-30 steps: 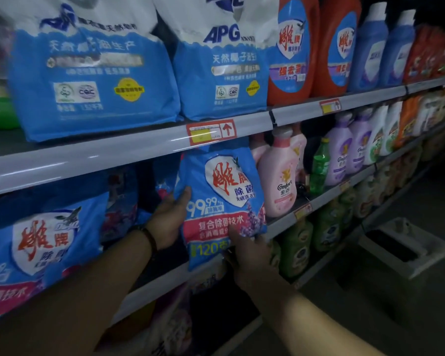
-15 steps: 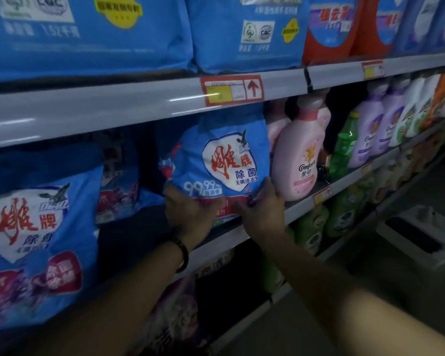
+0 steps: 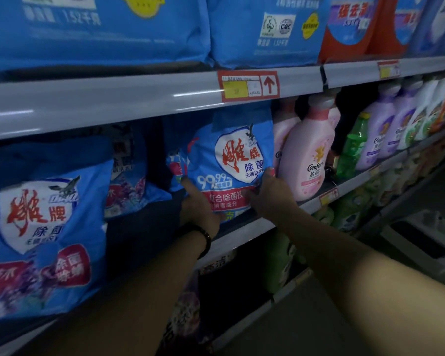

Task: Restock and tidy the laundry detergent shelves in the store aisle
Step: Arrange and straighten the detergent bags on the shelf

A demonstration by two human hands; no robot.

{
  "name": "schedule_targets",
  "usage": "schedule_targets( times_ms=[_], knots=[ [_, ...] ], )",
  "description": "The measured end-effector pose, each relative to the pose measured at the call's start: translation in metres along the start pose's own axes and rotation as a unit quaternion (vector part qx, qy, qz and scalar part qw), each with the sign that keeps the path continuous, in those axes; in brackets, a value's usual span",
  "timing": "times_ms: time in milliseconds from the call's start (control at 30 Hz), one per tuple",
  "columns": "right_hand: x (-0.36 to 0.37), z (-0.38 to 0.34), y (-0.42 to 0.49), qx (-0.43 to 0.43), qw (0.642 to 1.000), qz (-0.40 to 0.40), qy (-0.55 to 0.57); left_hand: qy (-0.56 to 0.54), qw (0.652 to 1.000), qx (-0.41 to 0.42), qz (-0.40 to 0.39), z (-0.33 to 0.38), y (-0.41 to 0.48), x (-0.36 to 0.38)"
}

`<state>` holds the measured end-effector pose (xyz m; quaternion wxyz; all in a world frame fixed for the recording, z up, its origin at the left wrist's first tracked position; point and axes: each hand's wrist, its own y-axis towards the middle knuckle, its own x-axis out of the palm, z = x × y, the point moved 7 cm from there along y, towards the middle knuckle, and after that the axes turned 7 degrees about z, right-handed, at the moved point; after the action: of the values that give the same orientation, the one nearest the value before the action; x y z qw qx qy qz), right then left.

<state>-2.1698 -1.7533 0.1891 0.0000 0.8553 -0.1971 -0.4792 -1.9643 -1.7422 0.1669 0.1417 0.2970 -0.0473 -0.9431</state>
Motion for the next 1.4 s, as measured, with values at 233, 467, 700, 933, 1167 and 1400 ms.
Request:
schedule_targets(
  times_ms=[233,467,700,933,1167,1400],
  knots=[
    [-0.018,-0.008,-0.037,-0.008,0.998,-0.038,-0.053,0.116,0.992,0.038,-0.03,-0.007,-0.019,-0.041],
    [-0.009,-0.119,-0.123,-0.208,0.978,0.025,-0.002,0.247,0.93,0.264,0.061,0.004,-0.117,-0.137],
    [0.059,-0.209,-0.197,-0.2,0.959,-0.153,0.128,0.331,0.922,0.16,0.118,-0.076,-0.144,-0.236],
    [0.109,-0.247,-0.217,-0.004,0.937,-0.215,0.274,0.261,0.953,0.05,0.148,-0.144,-0.125,-0.3],
    [0.117,-0.253,-0.203,-0.011,0.958,-0.131,0.254,0.18,0.965,-0.062,0.181,-0.185,-0.084,-0.351],
    [0.117,-0.233,-0.174,-0.014,0.94,-0.031,0.34,0.035,0.99,-0.036,0.131,-0.18,-0.064,-0.312]
  ],
)
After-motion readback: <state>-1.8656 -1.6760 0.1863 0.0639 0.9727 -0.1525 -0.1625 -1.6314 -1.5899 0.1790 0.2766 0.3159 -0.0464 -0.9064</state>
